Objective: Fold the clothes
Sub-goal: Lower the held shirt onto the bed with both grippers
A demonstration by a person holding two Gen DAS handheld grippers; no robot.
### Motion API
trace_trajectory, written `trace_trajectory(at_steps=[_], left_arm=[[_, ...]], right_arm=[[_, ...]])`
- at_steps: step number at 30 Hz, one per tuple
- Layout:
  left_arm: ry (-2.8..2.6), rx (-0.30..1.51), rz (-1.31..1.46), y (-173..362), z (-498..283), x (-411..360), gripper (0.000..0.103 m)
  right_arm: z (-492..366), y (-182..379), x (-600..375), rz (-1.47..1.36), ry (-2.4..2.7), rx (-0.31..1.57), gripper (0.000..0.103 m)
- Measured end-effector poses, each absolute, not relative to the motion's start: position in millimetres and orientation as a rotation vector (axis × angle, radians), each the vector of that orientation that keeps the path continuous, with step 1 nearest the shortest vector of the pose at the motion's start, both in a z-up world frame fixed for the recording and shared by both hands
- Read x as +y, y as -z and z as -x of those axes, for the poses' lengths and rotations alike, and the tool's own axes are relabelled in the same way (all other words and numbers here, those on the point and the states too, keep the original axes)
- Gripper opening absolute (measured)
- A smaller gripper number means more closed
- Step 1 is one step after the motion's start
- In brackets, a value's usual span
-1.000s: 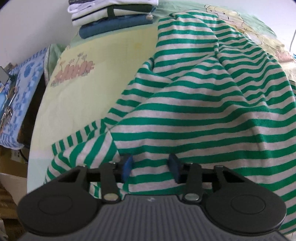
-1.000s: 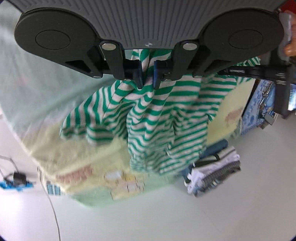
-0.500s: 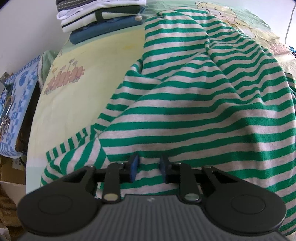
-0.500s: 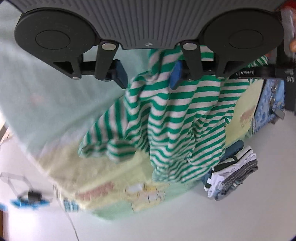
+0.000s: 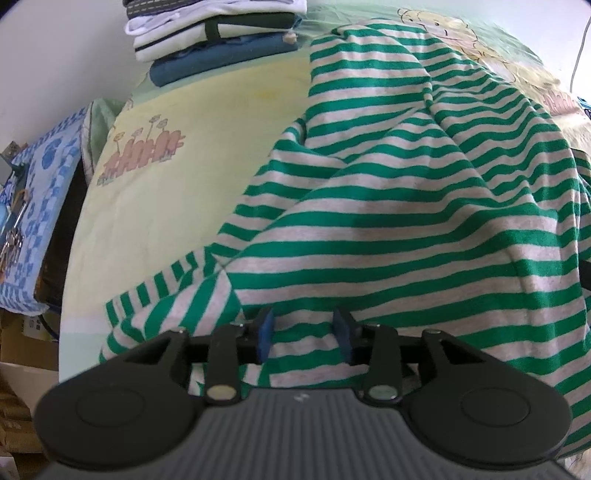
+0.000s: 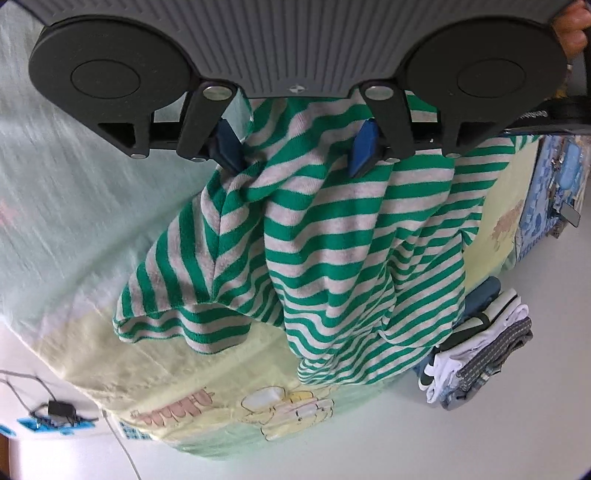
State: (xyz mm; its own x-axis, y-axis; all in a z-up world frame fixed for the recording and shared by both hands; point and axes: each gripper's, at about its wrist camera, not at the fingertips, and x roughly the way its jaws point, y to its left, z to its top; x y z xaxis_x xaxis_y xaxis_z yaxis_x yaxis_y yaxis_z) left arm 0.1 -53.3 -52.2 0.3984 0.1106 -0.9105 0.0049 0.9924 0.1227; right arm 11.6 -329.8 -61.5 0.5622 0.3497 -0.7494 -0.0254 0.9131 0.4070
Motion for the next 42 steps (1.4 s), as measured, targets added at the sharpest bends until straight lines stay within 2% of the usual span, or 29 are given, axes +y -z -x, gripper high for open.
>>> trace_trajectory(at_steps=[6, 8, 9, 10, 13, 18, 26, 28, 30, 38, 42], left_arm=[[-0.054, 1.155, -0.118, 52.3, 0.5, -50.6, 0.044], [-0.050, 1.155, -0.118, 52.3, 0.8, -49.7, 0.045], [-0.048, 1.155, -0.117, 52.1, 0.9, -49.3, 0.045], [-0.046, 1.154, -0.117, 51.9, 1.0, -48.9, 0.046], [-0.040, 1.155, -0.114, 51.4, 1.6, -47.5, 0.047], [-0.031, 1.155, -0.113, 51.6, 2.4, -46.0, 0.048], [-0.020, 1.162, -0.110, 53.5, 3.3, -44.5, 0.054], [-0.019, 1.160, -0.114, 53.7, 4.1, -44.8, 0.054], [-0.018, 1.158, -0.117, 53.8, 4.8, -45.1, 0.055], [-0.023, 1.160, -0.117, 54.7, 5.3, -45.9, 0.060], [-0.031, 1.159, -0.121, 54.9, 5.8, -46.2, 0.068]], right_arm=[[-10.9, 60.8, -320.1, -0.314, -0.194, 0.953, 0.066], [-10.7, 59.9, -318.8, -0.296, -0.181, 0.957, 0.055], [-9.9, 59.2, -318.5, -0.283, -0.170, 0.957, 0.042], [-9.2, 58.6, -318.6, -0.275, -0.162, 0.958, 0.035], [-8.0, 56.8, -321.0, -0.294, -0.158, 0.972, 0.030], [-6.5, 51.7, -314.5, -0.244, -0.145, 0.989, 0.029], [-10.7, 56.2, -309.1, -0.230, -0.146, 1.021, 0.041], [-9.3, 57.8, -309.5, -0.251, -0.147, 1.010, 0.055], [-6.5, 59.8, -311.9, -0.286, -0.153, 0.987, 0.059], [-6.3, 59.7, -305.9, -0.317, -0.060, 0.977, 0.064], [-10.7, 61.6, -307.2, -0.308, -0.073, 0.965, 0.069]])
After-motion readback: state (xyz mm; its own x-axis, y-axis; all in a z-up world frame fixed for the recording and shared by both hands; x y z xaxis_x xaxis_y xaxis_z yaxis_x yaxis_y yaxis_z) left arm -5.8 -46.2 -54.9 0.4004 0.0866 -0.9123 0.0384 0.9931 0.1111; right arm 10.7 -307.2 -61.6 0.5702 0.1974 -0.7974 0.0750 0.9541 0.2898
